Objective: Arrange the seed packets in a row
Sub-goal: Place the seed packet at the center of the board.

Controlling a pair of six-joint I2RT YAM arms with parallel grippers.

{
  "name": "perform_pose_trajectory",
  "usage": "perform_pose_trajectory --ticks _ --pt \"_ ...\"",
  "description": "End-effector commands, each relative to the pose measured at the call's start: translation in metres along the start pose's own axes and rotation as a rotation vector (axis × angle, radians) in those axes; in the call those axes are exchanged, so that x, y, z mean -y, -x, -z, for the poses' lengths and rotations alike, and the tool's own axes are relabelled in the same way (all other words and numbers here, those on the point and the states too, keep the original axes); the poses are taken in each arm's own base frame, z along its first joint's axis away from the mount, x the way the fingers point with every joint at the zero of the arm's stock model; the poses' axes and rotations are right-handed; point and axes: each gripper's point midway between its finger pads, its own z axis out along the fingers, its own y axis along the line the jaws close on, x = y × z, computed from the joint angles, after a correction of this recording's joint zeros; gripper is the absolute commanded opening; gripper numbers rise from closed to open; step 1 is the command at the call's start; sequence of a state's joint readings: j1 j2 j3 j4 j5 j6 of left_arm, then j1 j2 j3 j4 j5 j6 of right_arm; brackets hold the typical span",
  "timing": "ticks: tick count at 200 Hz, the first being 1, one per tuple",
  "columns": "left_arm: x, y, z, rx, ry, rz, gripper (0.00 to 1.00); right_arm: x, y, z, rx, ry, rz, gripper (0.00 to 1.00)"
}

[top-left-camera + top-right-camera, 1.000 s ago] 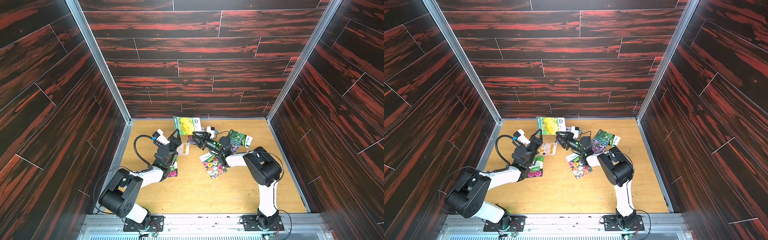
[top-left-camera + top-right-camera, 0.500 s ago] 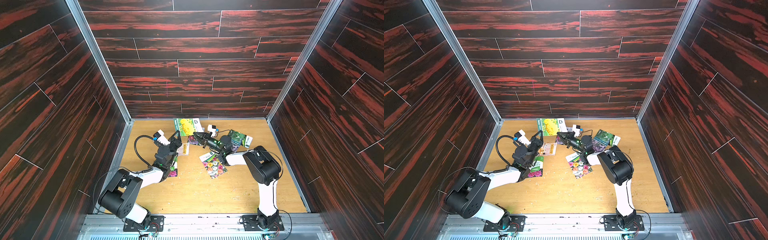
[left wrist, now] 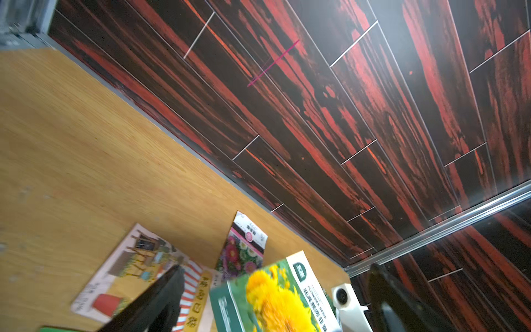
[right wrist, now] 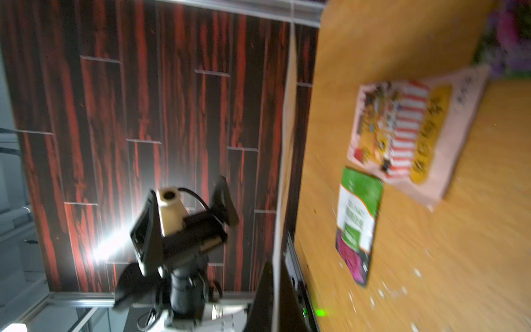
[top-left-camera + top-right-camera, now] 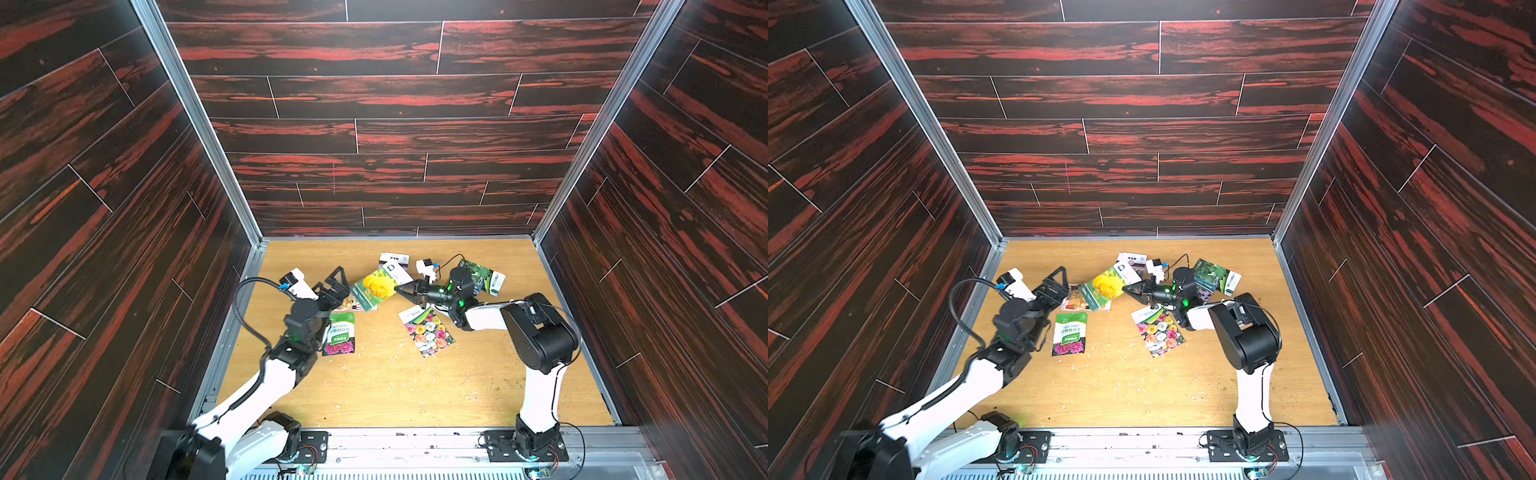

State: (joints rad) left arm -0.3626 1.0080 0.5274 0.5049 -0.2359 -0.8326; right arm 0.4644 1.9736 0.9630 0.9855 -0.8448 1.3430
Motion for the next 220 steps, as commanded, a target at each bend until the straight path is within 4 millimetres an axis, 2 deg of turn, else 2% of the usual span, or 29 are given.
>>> perform_pose_trajectory --ticks 1,30,63,84,103,166,189,220 --pt "-0.006 -0.012 0.007 -0.147 0.025 -0.091 1.00 0.000 -0.033 0.007 -0.169 -0.019 0.045 0.00" --pt "-0.002 -0.014 0.009 -0.251 0.088 -0.102 1.00 -0.004 -0.062 -0.009 -0.307 -0.046 0.061 0.00" --pt "-0.002 -0.002 0.011 -0.228 0.125 -0.044 1.00 -0.007 -0.115 -0.057 -0.483 -0.088 0.106 0.00" --pt "-0.004 0.003 0.011 -0.242 0.163 -0.007 1.00 -0.008 -0.138 -0.092 -0.548 -0.073 0.105 0.00" --pt "-0.005 0.006 0.011 -0.269 0.200 0.009 1.00 -0.008 -0.151 -0.123 -0.594 -0.057 0.096 0.00" --pt "-0.013 0.025 0.024 -0.244 0.261 0.030 1.00 -0.007 -0.175 -0.219 -0.704 -0.013 0.028 0.00" --pt "-0.015 0.028 0.028 -0.242 0.272 0.031 1.00 0.006 -0.182 -0.238 -0.725 -0.039 0.007 0.00" --pt "-0.015 0.033 0.036 -0.236 0.274 0.017 1.00 0.023 -0.189 -0.250 -0.757 -0.045 -0.054 0.00"
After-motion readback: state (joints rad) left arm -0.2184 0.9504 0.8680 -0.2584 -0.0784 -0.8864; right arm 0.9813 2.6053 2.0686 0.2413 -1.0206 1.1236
